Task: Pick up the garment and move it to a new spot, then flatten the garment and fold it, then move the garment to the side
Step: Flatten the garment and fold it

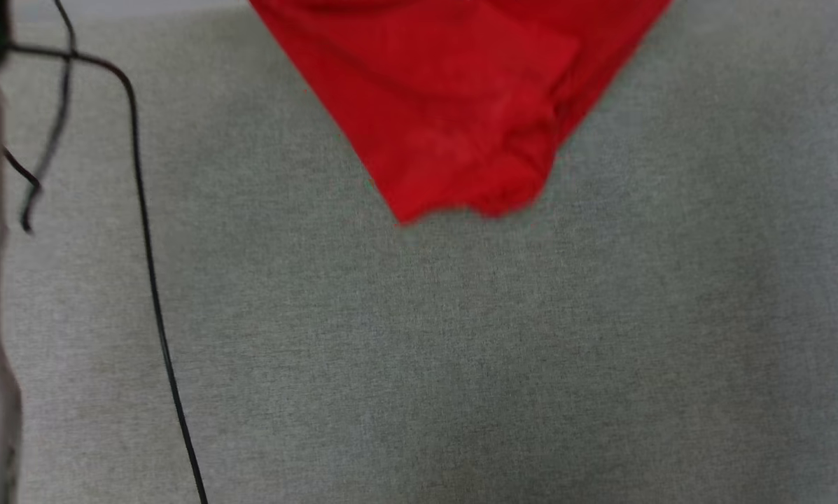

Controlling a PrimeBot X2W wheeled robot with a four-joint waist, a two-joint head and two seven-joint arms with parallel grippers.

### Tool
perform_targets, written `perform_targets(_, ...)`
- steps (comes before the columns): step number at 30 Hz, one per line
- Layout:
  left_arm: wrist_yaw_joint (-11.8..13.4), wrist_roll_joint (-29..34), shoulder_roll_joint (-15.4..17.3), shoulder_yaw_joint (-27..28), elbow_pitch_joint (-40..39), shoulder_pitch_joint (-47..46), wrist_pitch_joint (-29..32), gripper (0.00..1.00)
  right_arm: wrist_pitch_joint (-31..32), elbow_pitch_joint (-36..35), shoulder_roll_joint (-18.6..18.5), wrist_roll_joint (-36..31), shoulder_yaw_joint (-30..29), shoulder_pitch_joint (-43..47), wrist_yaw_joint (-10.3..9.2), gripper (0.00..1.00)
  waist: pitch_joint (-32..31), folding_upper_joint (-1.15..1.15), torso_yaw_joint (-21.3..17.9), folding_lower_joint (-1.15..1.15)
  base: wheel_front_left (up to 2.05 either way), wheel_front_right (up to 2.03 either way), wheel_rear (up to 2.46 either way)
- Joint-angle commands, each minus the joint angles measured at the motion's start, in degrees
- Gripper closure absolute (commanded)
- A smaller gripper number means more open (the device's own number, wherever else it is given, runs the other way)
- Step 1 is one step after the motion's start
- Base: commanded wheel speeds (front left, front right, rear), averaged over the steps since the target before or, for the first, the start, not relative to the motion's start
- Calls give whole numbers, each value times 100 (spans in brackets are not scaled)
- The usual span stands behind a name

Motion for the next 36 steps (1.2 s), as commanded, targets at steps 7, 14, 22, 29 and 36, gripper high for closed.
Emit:
perform_targets(7, -132, 216, 127, -70, 617, -1260, -309, 100, -469, 430, 96, -221, -58, -1237, -5, 100, 607, 0, -131, -1, 0, 0, 0)
perform_targets(14, -227, 174, 113, -76, 1120, -1895, -531, 100, -803, 860, 217, -258, 114, -1978, -5, 100, 1026, 0, -190, -1, 0, 0, 0)
perform_targets(22, -386, -33, -12, -182, 1748, -1692, -757, 100, -1102, 1454, 352, -51, 345, -1870, -5, 100, 1360, 0, -140, -1, 0, 0, 0)
perform_targets(29, -480, -381, -195, -294, 2402, -1184, -951, 100, -1367, 2010, 401, 283, 568, -1364, -5, 100, 1434, 0, -51, -1, 0, 0, 0)
perform_targets(36, -499, -834, -402, -524, 2671, -160, -1257, 100, -1617, 2295, 371, 780, 865, -328, -5, 100, 1104, 0, 13, -1, 0, 0, 0)
